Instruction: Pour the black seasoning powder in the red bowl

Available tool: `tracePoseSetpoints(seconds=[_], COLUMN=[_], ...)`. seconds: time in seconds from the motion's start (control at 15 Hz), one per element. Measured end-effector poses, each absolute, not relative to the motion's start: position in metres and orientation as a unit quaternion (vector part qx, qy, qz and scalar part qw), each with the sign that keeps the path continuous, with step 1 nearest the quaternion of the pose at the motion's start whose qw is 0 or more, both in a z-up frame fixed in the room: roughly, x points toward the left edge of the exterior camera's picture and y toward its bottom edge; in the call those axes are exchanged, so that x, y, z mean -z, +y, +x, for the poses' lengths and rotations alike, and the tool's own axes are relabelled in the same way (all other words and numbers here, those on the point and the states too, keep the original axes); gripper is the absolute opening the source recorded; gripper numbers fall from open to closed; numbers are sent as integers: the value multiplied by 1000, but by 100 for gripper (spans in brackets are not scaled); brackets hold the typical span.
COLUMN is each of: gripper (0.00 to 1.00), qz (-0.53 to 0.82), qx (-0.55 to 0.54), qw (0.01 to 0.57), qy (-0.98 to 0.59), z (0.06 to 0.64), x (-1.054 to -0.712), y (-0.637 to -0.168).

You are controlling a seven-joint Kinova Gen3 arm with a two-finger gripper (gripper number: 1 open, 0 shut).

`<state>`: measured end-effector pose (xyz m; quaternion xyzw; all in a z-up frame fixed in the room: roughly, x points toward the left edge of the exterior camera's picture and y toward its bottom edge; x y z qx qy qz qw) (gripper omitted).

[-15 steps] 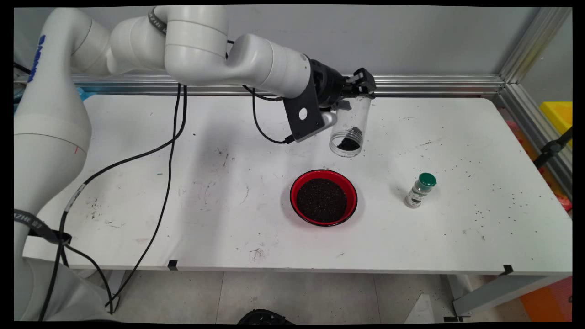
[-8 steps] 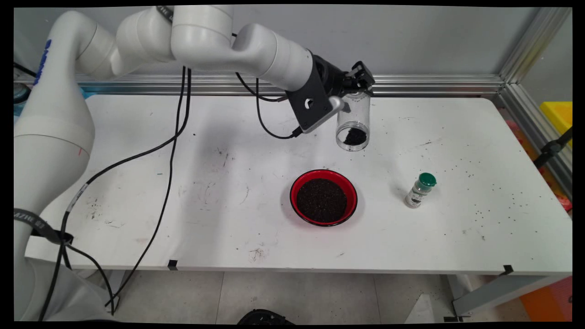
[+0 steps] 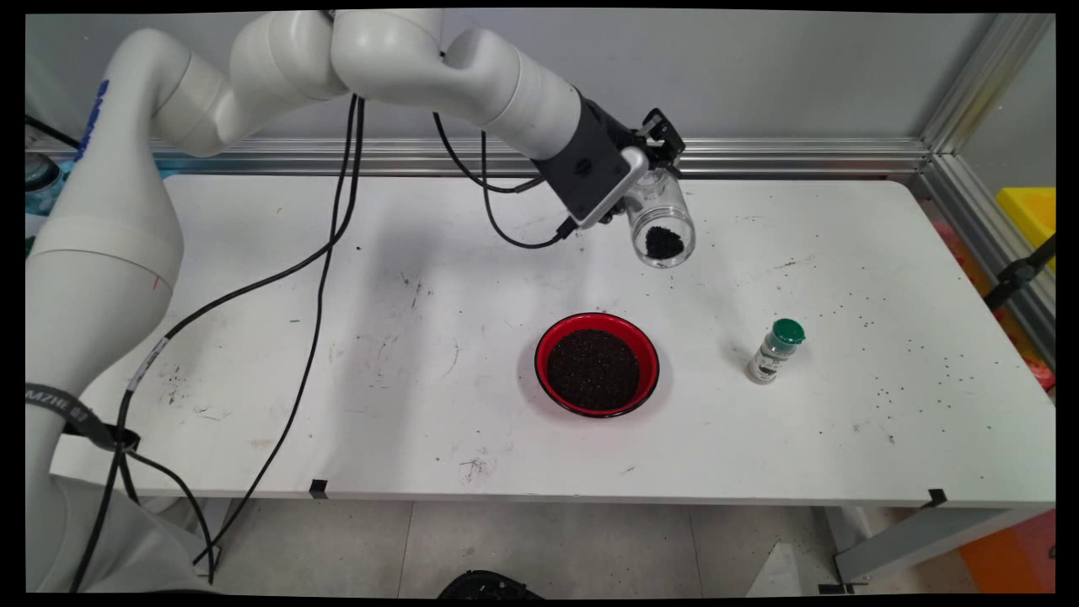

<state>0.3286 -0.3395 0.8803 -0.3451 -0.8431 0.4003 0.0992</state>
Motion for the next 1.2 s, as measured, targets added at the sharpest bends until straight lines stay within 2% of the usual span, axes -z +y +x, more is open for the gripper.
tracePoseSetpoints(seconds=[1.2], gripper=[0], qz=[-65], qx=[-274], qw=[255], qy=[-925], z=[305], x=[-859], y=[-389])
